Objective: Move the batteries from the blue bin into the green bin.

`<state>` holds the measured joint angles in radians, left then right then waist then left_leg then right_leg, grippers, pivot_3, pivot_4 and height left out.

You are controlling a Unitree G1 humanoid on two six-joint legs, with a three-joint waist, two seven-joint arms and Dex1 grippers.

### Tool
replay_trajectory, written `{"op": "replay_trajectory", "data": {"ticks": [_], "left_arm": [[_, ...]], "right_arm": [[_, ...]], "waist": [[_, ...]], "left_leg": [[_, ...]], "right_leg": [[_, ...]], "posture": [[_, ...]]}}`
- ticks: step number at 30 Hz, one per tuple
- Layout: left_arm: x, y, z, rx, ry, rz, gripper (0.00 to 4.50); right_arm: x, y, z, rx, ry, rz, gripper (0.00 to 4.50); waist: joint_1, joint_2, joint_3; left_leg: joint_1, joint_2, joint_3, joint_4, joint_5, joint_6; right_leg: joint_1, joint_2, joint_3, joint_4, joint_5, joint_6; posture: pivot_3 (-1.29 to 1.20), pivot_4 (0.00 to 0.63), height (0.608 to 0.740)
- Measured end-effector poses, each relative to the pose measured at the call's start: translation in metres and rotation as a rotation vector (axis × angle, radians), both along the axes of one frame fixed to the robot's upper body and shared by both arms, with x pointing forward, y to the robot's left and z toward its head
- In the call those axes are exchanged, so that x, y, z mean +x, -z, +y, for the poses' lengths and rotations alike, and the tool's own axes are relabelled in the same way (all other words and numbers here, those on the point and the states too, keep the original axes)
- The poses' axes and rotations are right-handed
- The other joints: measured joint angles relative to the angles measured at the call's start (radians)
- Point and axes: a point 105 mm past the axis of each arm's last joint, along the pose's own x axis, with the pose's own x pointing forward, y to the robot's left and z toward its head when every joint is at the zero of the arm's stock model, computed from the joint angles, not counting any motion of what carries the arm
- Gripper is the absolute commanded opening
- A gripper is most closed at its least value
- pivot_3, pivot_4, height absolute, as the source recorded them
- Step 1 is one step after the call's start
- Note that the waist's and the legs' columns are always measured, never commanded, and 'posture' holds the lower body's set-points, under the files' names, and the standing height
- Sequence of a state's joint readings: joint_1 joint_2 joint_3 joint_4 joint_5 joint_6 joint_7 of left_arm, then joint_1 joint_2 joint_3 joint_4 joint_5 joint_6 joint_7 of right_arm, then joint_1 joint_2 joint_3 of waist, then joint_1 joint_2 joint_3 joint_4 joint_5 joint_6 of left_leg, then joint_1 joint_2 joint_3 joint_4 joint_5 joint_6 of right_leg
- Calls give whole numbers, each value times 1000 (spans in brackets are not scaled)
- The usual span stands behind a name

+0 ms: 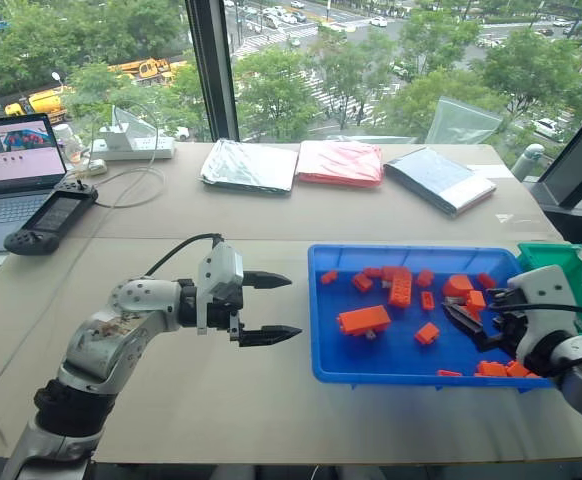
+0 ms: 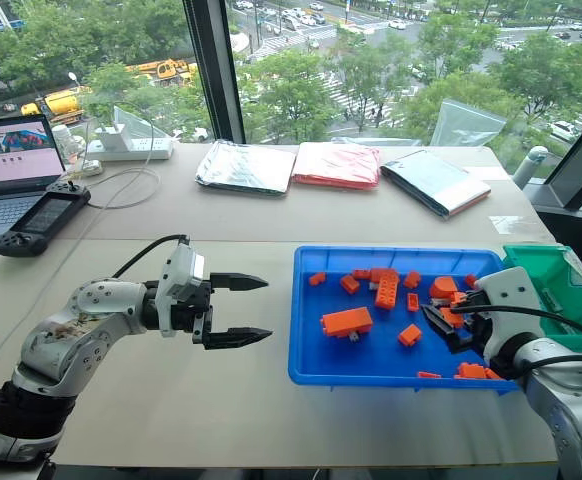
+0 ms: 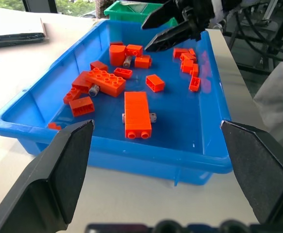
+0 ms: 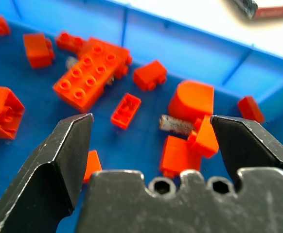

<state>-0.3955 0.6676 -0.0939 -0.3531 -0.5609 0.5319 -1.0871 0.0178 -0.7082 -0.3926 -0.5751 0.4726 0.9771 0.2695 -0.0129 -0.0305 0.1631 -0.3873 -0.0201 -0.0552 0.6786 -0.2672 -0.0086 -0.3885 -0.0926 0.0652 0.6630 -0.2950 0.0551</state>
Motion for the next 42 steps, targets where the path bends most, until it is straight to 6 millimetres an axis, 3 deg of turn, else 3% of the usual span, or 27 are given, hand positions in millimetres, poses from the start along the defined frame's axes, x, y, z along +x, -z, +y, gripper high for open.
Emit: {"op": "replay_trajectory", "data": {"ticks": [6, 16, 20, 27, 28, 37, 42], "left_arm": [[0, 2, 1, -1, 15, 8, 4500], [0, 1, 1, -4, 17, -4, 4500], [0, 1, 1, -5, 13, -5, 4500], [1, 1, 0, -8, -4, 3, 4500], [1, 1, 0, -8, -6, 4, 4500], [2, 1, -1, -15, -11, 5, 4500], [1, -1, -2, -18, -6, 3, 4500]], "right_arm": [[14, 0, -13, 34, 151, -10, 4487], [20, 13, -25, 32, 239, 38, 4487], [23, 21, -22, 28, 232, 70, 3559], [26, 31, -24, 17, 240, 97, 1033], [27, 31, -24, 15, 240, 93, 871], [27, 26, -29, 10, 250, 74, 806], [3, -9, -39, 3, 208, 30, 806]], "waist": [[-1, 0, 0], [-2, 2, 0], [-3, 2, 1], [-2, 3, 1], [-2, 3, 1], [-3, 3, 1], [2, 6, 1]], "left_leg": [[0, 0, 0, 0, 0, 0], [0, 0, 0, 0, 0, 0], [0, 0, 0, 0, 0, 0], [0, 0, 0, 0, 0, 0], [0, 0, 0, 0, 0, 0], [0, 0, 0, 0, 0, 0], [-2, 0, 0, 0, 0, 0]], "right_leg": [[-1, 1, 0, 0, 0, 0], [-1, 1, 0, 0, 0, 0], [-1, 1, 0, 0, 0, 0], [-1, 0, 0, 0, 0, 0], [-1, 0, 0, 0, 0, 0], [-1, 0, 0, 0, 0, 0], [-1, 0, 0, 0, 0, 0]], "posture": [[0, 150, 740], [0, 150, 740], [0, 150, 740], [0, 150, 740], [0, 150, 740], [0, 150, 740], [0, 150, 740]]}}
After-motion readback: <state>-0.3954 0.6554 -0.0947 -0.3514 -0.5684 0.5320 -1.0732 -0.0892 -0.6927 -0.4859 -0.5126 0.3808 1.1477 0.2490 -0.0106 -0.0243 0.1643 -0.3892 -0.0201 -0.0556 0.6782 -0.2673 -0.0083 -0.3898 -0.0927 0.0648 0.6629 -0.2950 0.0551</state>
